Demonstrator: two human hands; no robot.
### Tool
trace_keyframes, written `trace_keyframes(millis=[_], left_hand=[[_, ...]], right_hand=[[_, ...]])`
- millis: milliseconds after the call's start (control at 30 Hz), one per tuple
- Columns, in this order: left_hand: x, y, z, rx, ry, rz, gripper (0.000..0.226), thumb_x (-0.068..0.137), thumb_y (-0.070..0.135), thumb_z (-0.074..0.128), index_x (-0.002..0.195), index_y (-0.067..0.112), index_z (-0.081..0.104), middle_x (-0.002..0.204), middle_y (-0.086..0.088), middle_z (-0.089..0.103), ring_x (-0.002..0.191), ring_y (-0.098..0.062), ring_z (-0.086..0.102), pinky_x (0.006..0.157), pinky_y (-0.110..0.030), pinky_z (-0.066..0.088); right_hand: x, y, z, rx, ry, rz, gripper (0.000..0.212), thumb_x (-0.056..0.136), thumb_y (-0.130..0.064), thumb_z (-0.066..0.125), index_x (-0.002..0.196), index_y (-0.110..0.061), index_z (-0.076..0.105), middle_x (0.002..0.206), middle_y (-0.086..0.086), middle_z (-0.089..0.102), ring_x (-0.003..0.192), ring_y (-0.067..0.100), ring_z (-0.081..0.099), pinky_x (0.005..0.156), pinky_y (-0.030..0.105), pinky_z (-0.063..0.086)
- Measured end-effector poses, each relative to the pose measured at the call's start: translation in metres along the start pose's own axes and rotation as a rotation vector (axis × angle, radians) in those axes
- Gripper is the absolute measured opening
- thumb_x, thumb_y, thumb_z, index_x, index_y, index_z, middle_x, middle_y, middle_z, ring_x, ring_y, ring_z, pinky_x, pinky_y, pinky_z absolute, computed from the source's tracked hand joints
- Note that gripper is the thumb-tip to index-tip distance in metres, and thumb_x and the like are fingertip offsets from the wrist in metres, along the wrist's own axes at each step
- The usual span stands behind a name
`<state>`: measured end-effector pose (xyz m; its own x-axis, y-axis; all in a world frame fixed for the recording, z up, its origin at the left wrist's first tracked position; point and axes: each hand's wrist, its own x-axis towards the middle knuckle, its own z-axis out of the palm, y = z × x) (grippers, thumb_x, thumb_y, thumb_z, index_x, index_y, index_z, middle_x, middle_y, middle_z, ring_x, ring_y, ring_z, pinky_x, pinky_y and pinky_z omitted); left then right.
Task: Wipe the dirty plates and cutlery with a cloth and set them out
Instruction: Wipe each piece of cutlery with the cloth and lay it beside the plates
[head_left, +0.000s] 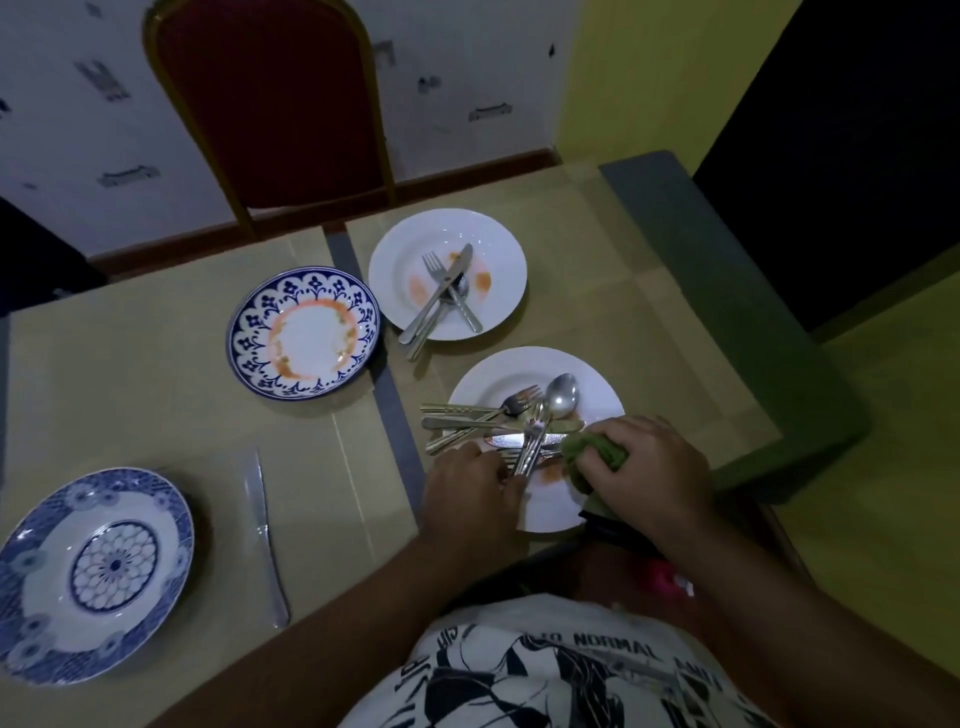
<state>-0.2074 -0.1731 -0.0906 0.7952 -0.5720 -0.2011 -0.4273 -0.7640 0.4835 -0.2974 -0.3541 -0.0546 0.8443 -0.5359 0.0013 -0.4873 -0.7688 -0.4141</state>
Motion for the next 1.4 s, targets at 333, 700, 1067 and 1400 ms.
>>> trace_keyframes(millis=[333,700,1067,1400], left_hand=[[0.002,0.01,0.006,-0.049,-0.031,-0.185,0.024,0.086,0.04,0.066,0.089,0.021,0.08,0.087,-0.002,0.064,0.079,-0.016,0.058,0.067,-0.03,0.051],[-0.005,0.002,-0.009,-0.373,-0.141,-0.35,0.015,0.098,0.017,0.052,0.086,0.015,0.061,0.078,-0.002,0.063,0.067,-0.013,0.058,0.053,-0.024,0.041],[-0.033,-0.004,-0.031,-1.083,-0.253,-0.434,0.028,0.1,-0.007,0.044,0.093,-0.001,0.07,0.082,-0.016,0.072,0.07,-0.021,0.071,0.073,-0.034,0.062],[-0.04,-0.017,-0.05,-1.18,-0.259,-0.586,0.018,0.099,-0.004,0.049,0.103,-0.003,0.067,0.094,-0.02,0.073,0.071,-0.022,0.071,0.064,-0.026,0.06]], right_hand=[[0.006,0.005,0.007,0.017,-0.042,-0.088,0.041,0.075,-0.075,0.054,0.084,-0.038,0.069,0.08,-0.016,0.066,0.084,0.009,0.055,0.062,0.029,0.048],[0.006,-0.013,0.002,0.008,-0.107,-0.077,0.049,0.059,-0.07,0.072,0.095,-0.039,0.063,0.093,-0.018,0.063,0.096,0.008,0.052,0.071,0.032,0.05],[-0.004,-0.05,0.022,-0.109,-0.028,-0.596,0.036,0.07,-0.033,0.065,0.106,-0.037,0.07,0.112,-0.018,0.067,0.092,0.018,0.057,0.071,0.029,0.043],[0.007,-0.063,0.011,-0.101,0.002,-0.393,0.036,0.073,-0.032,0.066,0.108,-0.039,0.068,0.103,-0.016,0.07,0.096,0.017,0.055,0.066,0.028,0.043]])
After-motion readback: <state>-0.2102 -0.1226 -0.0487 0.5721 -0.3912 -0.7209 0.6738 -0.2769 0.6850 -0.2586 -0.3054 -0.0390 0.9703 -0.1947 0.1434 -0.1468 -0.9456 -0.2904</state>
